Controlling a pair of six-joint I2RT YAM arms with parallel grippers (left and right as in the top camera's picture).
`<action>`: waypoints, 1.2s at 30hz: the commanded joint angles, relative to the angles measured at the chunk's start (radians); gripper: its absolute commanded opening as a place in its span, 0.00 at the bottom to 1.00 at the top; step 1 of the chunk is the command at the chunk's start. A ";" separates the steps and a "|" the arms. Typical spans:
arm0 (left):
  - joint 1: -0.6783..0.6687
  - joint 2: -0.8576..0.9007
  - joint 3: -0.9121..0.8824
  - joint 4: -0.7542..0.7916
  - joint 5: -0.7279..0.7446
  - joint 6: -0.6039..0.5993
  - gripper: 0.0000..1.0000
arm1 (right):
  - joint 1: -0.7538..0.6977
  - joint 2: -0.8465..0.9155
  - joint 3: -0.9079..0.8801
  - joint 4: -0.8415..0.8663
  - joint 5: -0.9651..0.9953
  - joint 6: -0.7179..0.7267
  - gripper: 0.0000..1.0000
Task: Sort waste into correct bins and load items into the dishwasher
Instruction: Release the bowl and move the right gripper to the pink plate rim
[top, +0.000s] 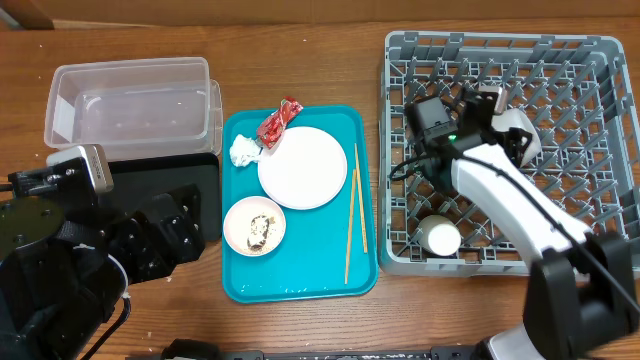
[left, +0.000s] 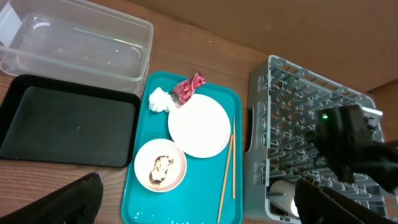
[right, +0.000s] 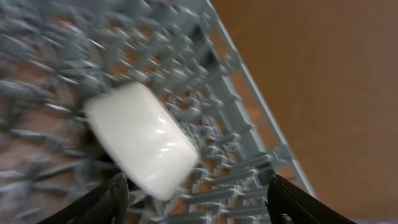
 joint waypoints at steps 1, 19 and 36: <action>0.002 0.002 0.007 0.002 0.001 0.008 1.00 | 0.080 -0.106 0.067 0.003 -0.262 -0.005 0.75; 0.002 0.002 0.007 0.002 0.001 0.008 1.00 | 0.212 0.052 0.048 0.073 -1.321 0.338 0.56; 0.002 0.002 0.007 0.002 0.001 0.008 1.00 | 0.213 0.278 0.048 0.130 -1.374 0.462 0.47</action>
